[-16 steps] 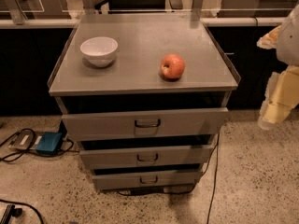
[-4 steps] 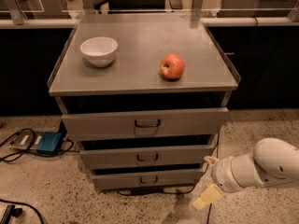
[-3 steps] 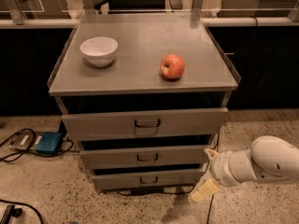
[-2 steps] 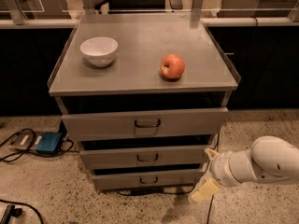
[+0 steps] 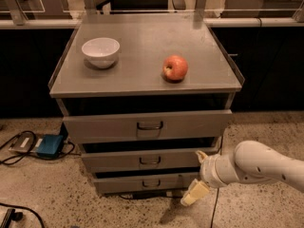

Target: Open middle drawer

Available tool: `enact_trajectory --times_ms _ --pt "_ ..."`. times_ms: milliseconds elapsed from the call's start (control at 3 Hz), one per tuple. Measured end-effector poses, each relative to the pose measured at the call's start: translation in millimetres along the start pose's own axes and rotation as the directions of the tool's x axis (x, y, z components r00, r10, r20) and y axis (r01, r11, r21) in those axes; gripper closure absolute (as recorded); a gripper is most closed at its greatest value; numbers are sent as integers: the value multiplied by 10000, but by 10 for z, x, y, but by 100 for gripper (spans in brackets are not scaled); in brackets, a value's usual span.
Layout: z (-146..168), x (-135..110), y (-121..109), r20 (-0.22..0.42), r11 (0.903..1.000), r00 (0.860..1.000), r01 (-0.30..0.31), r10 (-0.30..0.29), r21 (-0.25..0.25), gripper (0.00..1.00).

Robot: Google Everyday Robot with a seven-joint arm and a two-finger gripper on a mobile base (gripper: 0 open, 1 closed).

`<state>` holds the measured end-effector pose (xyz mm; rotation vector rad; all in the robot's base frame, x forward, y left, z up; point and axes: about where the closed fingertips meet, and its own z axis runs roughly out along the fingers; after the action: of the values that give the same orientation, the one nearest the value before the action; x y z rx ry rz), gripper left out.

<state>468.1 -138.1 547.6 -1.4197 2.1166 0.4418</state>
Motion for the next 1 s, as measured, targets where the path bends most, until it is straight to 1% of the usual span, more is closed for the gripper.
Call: enact_trajectory --times_ms 333,667,1000 --pt "306 30 -41 -92 9996 9997 222 -224 -167 0" --pt "594 71 -127 -147 9987 9987 493 -495 -93 0" --pt "806 104 -299 -22 9968 9971 766 -765 237 0"
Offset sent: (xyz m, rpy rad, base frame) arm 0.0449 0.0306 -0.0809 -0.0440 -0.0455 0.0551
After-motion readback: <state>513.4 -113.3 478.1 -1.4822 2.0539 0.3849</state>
